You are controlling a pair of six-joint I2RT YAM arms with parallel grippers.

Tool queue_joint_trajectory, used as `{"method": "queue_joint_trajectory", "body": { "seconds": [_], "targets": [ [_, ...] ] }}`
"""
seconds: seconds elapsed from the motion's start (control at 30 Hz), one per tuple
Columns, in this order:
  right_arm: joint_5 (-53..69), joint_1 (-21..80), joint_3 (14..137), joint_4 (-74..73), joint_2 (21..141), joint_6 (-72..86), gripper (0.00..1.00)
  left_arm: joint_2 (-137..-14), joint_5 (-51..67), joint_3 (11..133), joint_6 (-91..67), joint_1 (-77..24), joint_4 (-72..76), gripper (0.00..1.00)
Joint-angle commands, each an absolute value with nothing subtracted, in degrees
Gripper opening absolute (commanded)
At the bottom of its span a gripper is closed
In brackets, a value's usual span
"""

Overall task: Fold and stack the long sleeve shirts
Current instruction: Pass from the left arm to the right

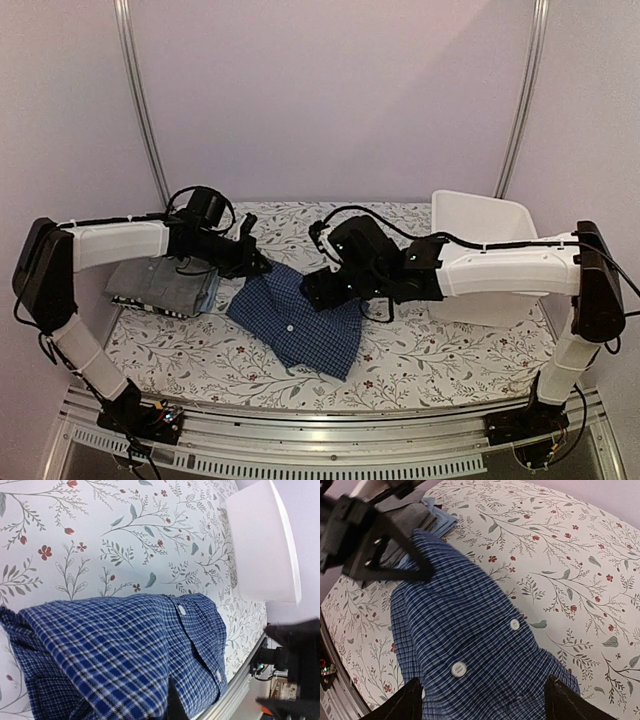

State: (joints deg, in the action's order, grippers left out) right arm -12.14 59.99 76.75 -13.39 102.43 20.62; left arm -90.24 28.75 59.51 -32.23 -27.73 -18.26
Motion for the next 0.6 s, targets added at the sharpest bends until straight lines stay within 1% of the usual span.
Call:
{"method": "queue_joint_trajectory", "body": {
  "seconds": [0.0, 0.07, 0.17, 0.2, 0.33, 0.47, 0.57],
  "targets": [
    [-16.43, 67.79, 75.08, -17.46, 98.28, 14.28, 0.77, -98.12, 34.75, 64.52, -32.15, -25.26, -20.05, 0.0],
    [-16.84, 70.74, 76.3, -18.73, 99.29, 13.95, 0.71, -100.76, 36.37, 66.12, -32.81, -25.07, -19.88, 0.0],
    [-17.29, 74.7, 80.15, -20.81, 103.22, 14.21, 0.61, -103.03, 37.02, 68.36, -33.47, -25.05, -19.88, 0.0],
    [-17.32, 75.76, 81.61, -21.39, 105.63, 14.37, 0.56, -103.35, 36.99, 68.79, -33.7, -25.02, -19.91, 0.0],
    [-16.27, 77.32, 86.58, -23.13, 113.04, 15.24, 0.42, -103.84, 36.75, 70.0, -33.73, -25.03, -20.49, 0.0],
    [-15.22, 76.99, 90.66, -25.02, 118.63, 16.65, 0.39, -103.88, 36.5, 70.14, -33.41, -24.93, -21.1, 0.0],
    [-12.08, 76.07, 93.77, -26.7, 122.11, 17.92, 0.34, -103.89, 36.18, 70.05, -33.14, -24.85, -21.3, 0.0]
  ]
}}
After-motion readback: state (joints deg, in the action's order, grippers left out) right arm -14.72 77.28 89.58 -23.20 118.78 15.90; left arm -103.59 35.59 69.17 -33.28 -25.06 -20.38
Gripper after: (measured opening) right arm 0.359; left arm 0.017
